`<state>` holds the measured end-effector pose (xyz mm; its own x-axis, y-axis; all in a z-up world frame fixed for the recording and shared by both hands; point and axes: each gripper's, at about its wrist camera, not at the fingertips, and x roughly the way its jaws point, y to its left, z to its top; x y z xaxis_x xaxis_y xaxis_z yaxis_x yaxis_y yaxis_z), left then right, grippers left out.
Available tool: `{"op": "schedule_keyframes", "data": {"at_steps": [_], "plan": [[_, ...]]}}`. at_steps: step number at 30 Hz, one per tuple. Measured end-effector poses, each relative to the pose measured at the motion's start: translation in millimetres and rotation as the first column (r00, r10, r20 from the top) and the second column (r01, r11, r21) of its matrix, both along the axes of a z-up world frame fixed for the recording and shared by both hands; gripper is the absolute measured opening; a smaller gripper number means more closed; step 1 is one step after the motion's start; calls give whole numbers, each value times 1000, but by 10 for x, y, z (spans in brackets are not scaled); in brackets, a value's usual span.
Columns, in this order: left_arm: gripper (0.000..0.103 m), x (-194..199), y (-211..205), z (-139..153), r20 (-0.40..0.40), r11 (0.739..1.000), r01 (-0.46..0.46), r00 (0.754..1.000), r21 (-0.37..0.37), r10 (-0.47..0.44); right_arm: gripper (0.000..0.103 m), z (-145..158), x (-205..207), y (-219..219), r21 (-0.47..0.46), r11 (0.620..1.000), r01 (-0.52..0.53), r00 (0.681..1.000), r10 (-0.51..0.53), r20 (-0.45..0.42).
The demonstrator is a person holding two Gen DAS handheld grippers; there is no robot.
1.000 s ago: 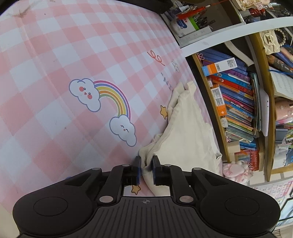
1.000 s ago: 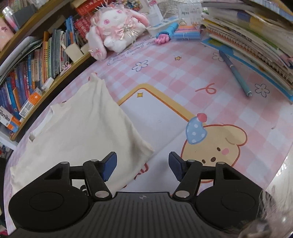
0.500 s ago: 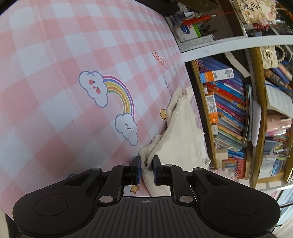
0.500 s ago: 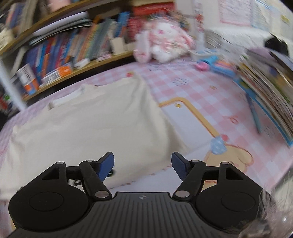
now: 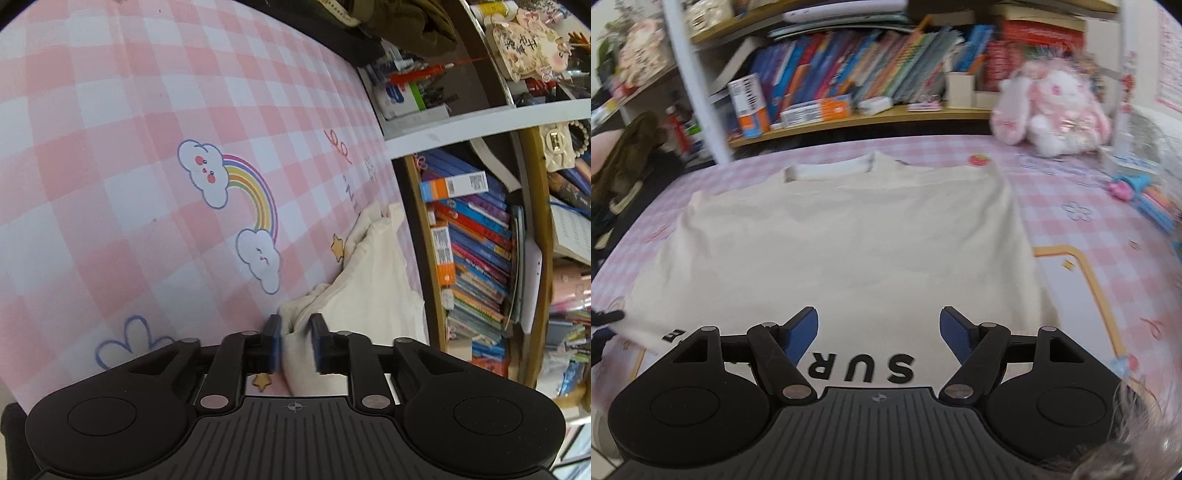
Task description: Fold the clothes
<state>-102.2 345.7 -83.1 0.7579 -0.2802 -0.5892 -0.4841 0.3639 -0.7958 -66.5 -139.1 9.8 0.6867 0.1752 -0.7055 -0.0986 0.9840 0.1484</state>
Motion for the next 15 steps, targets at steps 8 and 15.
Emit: {"op": "schedule_keyframes", "data": {"at_steps": [8, 15], "plan": [[57, 58, -174, 174, -14, 995, -84, 996, 57, 85, 71, -214, 226, -142, 67, 991, -113, 992, 117, -55], [72, 154, -260, 241, -20, 988, -134, 990, 80, 136, 71, -301, 344, -292, 104, 982, -156, 984, 163, -69]]}}
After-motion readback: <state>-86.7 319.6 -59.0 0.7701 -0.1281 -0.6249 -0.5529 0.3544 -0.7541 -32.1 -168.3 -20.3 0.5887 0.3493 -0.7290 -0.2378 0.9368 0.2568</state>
